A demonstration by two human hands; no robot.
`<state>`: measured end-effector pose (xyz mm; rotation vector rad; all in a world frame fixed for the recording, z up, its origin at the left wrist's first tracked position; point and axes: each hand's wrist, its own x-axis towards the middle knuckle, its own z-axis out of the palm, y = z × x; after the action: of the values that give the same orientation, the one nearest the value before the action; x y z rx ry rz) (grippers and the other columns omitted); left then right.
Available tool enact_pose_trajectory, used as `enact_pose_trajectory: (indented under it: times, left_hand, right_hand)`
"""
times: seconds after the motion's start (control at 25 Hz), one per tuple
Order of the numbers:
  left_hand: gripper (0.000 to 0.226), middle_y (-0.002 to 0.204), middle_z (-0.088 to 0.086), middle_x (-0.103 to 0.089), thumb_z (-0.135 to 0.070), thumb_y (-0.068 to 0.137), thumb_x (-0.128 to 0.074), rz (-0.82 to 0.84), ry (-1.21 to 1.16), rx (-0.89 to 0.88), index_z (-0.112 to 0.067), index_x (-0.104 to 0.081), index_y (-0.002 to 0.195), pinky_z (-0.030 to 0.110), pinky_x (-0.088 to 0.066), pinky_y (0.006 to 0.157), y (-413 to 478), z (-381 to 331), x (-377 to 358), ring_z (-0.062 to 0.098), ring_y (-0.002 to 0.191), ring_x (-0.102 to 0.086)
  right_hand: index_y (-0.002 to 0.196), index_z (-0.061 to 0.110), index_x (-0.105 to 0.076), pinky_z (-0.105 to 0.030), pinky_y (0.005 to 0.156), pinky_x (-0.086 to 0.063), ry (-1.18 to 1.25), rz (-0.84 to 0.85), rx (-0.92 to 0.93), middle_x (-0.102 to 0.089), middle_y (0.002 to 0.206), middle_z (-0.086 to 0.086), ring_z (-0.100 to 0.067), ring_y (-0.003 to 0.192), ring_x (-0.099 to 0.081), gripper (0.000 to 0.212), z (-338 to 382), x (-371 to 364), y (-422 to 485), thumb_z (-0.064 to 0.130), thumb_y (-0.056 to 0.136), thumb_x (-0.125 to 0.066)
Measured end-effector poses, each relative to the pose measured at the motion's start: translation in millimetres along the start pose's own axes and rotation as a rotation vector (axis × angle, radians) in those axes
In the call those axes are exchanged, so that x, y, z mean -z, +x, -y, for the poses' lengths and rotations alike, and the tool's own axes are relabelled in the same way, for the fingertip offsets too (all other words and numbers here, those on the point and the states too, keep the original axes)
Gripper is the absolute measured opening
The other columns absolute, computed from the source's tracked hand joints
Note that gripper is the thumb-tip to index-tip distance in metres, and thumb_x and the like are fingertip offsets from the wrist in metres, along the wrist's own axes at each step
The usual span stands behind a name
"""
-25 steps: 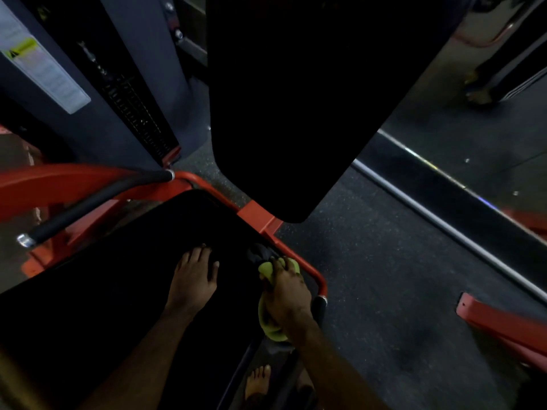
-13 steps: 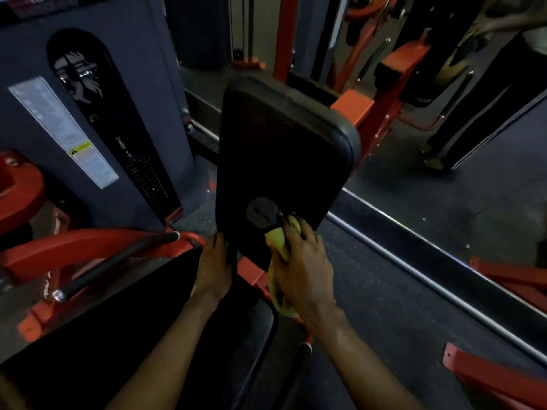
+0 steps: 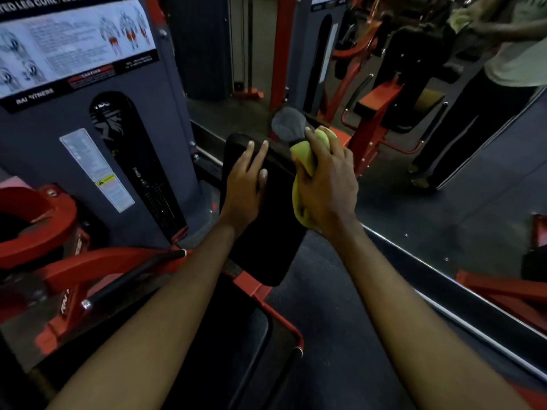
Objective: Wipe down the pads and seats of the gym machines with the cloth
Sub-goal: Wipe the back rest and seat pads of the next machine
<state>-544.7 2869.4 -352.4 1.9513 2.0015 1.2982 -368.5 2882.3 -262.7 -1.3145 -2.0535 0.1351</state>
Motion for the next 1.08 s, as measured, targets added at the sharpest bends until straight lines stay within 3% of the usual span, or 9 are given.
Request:
enact_pose_trajectory:
  times: [0.12, 0.28, 0.48, 0.64, 0.76, 0.88, 0.96, 1.08]
  left_hand:
    - [0.045, 0.156, 0.021, -0.037, -0.011, 0.098, -0.043, 0.044, 0.058, 0.048, 0.001, -0.052, 0.140, 0.054, -0.032, 0.116, 19.8, 4.2, -2.4, 0.041, 0.142, -0.037]
    - [0.069, 0.155, 0.013, -0.041, -0.005, 0.080, -0.047, 0.113, 0.076, 0.023, -0.007, -0.046, 0.148, 0.046, -0.032, 0.117, 20.1, 8.2, 17.6, 0.036, 0.140, -0.039]
    - [0.043, 0.146, 0.018, -0.051, -0.003, 0.082, -0.054, 0.191, 0.193, -0.117, 0.001, -0.067, 0.123, 0.055, -0.038, 0.110, 45.7, 29.1, 31.9, 0.038, 0.135, -0.047]
    - [0.051, 0.152, 0.014, -0.045, -0.011, 0.087, -0.049, 0.268, 0.250, -0.187, -0.006, -0.057, 0.137, 0.053, -0.043, 0.106, 54.0, 44.1, 36.5, 0.036, 0.136, -0.047]
    - [0.068, 0.157, 0.005, -0.040, -0.012, 0.084, -0.038, 0.334, 0.310, -0.156, -0.019, -0.042, 0.152, 0.050, -0.034, 0.112, 58.9, 34.7, 49.8, 0.028, 0.143, -0.040]
    - [0.073, 0.159, 0.006, -0.037, -0.003, 0.081, -0.035, 0.367, 0.163, -0.066, -0.018, -0.043, 0.151, 0.052, -0.026, 0.119, 68.0, 36.7, 54.3, 0.027, 0.148, -0.032]
    - [0.064, 0.158, 0.008, -0.037, 0.000, 0.088, -0.037, 0.385, 0.038, 0.011, -0.015, -0.046, 0.149, 0.037, -0.019, 0.123, 71.2, 34.8, 54.7, 0.026, 0.149, -0.029]
    - [0.054, 0.157, 0.007, -0.039, 0.007, 0.095, -0.041, 0.341, -0.093, 0.134, -0.012, -0.052, 0.144, 0.003, -0.009, 0.111, 73.1, 28.0, 53.4, 0.019, 0.149, -0.029]
  right_hand:
    - [0.151, 0.028, -0.044, -0.051, 0.095, -0.045, -0.232, 0.192, 0.134, -0.038, 0.157, -0.004, -0.035, 0.134, -0.043, 0.057, -18.7, -22.0, -1.7, 0.042, 0.097, -0.058]
    - [0.151, 0.025, -0.047, -0.051, 0.089, -0.047, -0.301, 0.167, 0.164, -0.039, 0.157, -0.003, -0.037, 0.139, -0.037, 0.062, -32.4, -47.3, -33.3, 0.037, 0.093, -0.065]
    - [0.149, 0.029, -0.047, -0.048, 0.090, -0.042, -0.338, 0.222, 0.140, -0.048, 0.145, 0.002, -0.030, 0.126, -0.047, 0.053, -14.7, -41.1, 11.1, 0.041, 0.097, -0.054]
    - [0.145, 0.026, -0.052, -0.048, 0.091, -0.042, -0.311, 0.165, 0.101, -0.051, 0.143, -0.001, -0.032, 0.125, -0.049, 0.053, -10.6, -47.3, 0.5, 0.037, 0.093, -0.060]
    - [0.147, 0.025, -0.052, -0.051, 0.091, -0.045, -0.285, 0.154, 0.156, -0.048, 0.152, -0.003, -0.037, 0.136, -0.044, 0.060, -24.6, -43.6, -17.9, 0.030, 0.089, -0.065]
    - [0.149, 0.028, -0.051, -0.051, 0.092, -0.045, -0.295, 0.171, 0.152, -0.046, 0.154, 0.000, -0.035, 0.140, -0.041, 0.060, -28.5, -38.3, -21.8, 0.029, 0.090, -0.064]
    - [0.144, 0.027, -0.055, -0.051, 0.094, -0.043, -0.317, 0.175, 0.168, -0.051, 0.149, 0.000, -0.035, 0.135, -0.045, 0.055, -19.0, -40.4, -9.3, 0.029, 0.090, -0.063]
    - [0.131, 0.026, -0.063, -0.047, 0.092, -0.037, -0.342, 0.220, 0.212, -0.059, 0.135, 0.003, -0.031, 0.118, -0.054, 0.043, -2.4, -47.6, 26.1, 0.033, 0.089, -0.061]
